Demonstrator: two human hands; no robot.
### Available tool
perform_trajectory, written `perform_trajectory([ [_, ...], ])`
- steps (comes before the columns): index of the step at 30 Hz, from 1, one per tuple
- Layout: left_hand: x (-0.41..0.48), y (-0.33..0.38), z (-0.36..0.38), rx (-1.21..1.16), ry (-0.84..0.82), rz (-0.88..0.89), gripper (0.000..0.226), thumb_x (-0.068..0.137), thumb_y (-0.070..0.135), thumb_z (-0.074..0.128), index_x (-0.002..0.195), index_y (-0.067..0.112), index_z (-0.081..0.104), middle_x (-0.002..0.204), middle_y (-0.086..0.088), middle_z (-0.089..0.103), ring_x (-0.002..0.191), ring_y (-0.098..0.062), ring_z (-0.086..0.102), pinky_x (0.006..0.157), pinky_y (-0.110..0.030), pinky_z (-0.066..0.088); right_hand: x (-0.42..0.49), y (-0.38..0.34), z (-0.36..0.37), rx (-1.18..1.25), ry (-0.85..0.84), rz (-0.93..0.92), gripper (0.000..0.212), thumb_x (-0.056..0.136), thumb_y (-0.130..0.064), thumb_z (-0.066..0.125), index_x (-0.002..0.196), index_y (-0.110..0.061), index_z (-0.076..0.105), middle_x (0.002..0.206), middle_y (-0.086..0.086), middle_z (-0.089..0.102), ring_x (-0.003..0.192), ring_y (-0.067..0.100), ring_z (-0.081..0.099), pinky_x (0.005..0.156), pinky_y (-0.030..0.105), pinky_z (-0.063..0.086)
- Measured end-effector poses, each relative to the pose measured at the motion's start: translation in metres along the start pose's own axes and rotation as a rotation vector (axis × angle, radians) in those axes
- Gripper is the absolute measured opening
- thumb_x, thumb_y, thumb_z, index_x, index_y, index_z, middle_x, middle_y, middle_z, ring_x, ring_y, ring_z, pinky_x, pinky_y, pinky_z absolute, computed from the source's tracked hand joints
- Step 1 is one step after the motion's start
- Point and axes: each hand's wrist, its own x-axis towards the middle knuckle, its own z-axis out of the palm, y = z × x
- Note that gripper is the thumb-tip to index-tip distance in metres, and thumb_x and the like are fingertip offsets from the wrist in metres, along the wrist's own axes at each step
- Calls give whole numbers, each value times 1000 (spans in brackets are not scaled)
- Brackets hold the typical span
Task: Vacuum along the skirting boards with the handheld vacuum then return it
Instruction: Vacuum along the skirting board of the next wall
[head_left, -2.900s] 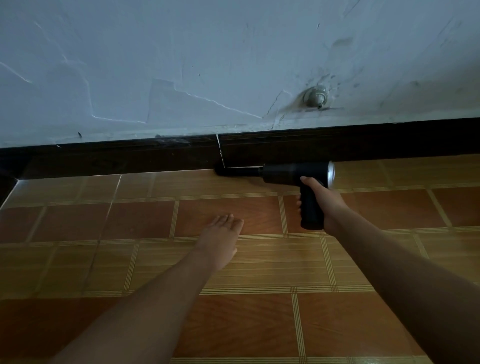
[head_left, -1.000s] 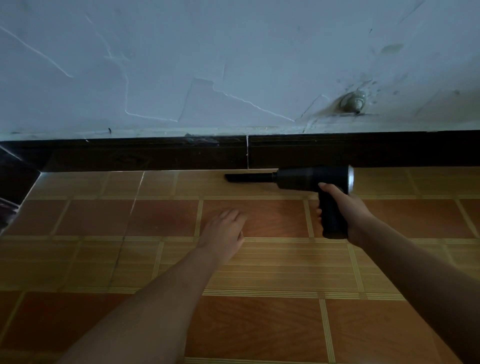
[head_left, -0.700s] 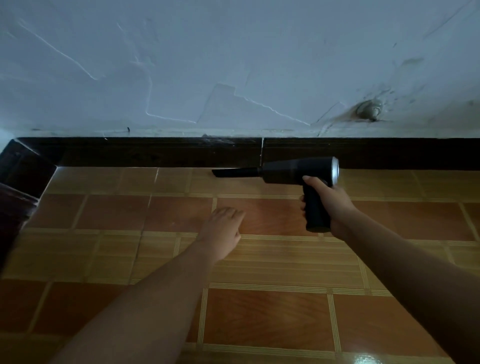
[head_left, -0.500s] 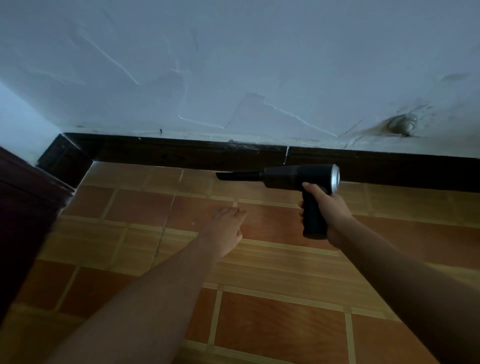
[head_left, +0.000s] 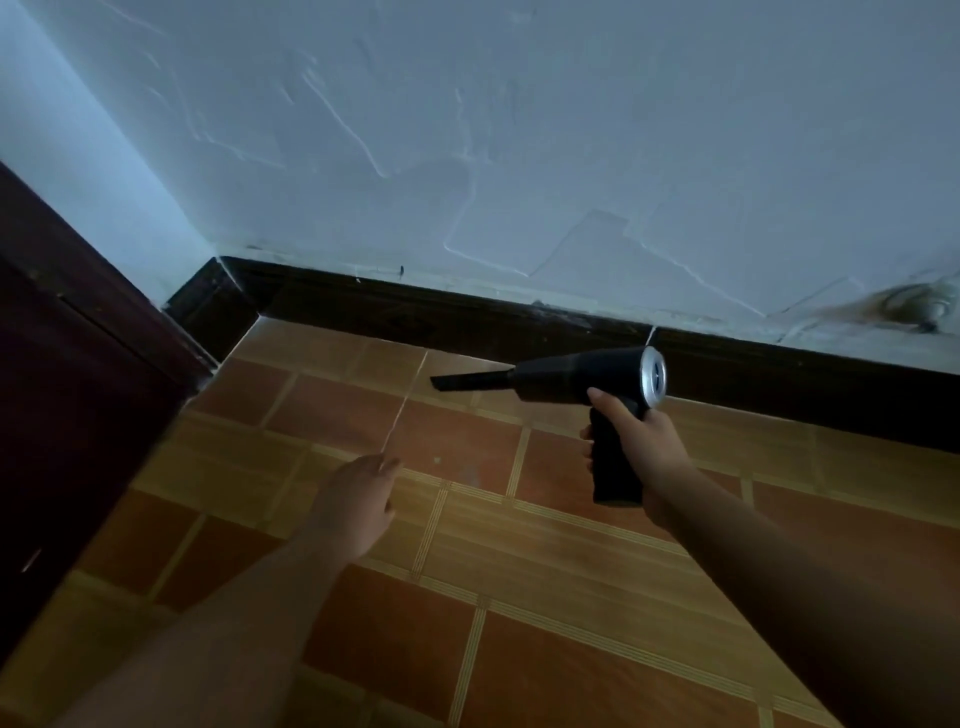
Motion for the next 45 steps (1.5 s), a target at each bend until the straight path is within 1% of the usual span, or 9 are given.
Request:
perform_trajectory([
  [4,4,-9,9,0,6,-49,59,94,25,52,146,14,26,144,-5,41,130,-18,43,109,-29,37,7,10,26,104,-15,51,17,89,-28,59,98,-13,54,77,7,60,65,18,59,61,30,50],
  [7,7,-16,11,31,3,-58,62,94,26,50,147,12,23,143,-8,40,129,-20,42,109,-31,36,16,19,55,146,-16,97,23,88,-30,60,101,-12,54,80,9,60,68,20,59,65,34,50],
  [12,15,-27,19,33,-4,-68,62,95,27,48,148,9,20,141,-10,41,125,-22,45,106,-31,39,34,29,106,174,-6,104,23,89,-30,60,99,-10,55,78,9,59,67,20,58,63,34,50],
  [15,18,-29,21,77,-29,-58,63,96,29,46,147,4,18,147,-14,35,132,-25,37,111,-34,33,43,31,126,217,39,115,25,88,-31,61,99,-9,55,77,8,60,66,20,59,63,33,51],
  [19,20,-30,19,127,-25,-45,63,97,30,44,146,0,18,148,-16,35,133,-26,36,111,-34,31,51,35,138,220,60,119,24,88,-32,61,94,-10,56,75,8,60,63,19,58,61,33,50],
  [27,21,-28,20,149,-29,-50,65,97,32,42,146,-2,16,149,-18,33,135,-28,33,111,-35,28,52,36,135,231,85,122,20,88,-31,61,88,-11,55,73,7,59,61,18,57,59,31,49],
  [34,21,-26,15,151,-53,-62,66,97,33,42,147,0,16,150,-17,31,135,-26,34,109,-33,31,47,33,107,218,92,112,27,88,-31,61,99,-7,55,72,8,59,60,19,57,56,31,48],
  [40,22,-23,13,80,-92,-99,68,96,34,44,149,4,12,151,-15,30,136,-25,33,106,-32,35,42,28,73,232,99,136,27,87,-30,62,100,-7,54,71,8,58,58,19,55,56,32,47],
  [45,22,-24,16,29,-96,-126,67,95,32,45,148,4,15,148,-13,34,133,-25,36,107,-33,35,37,22,52,210,127,130,22,87,-30,62,91,-10,55,70,7,58,58,18,56,55,32,47],
])
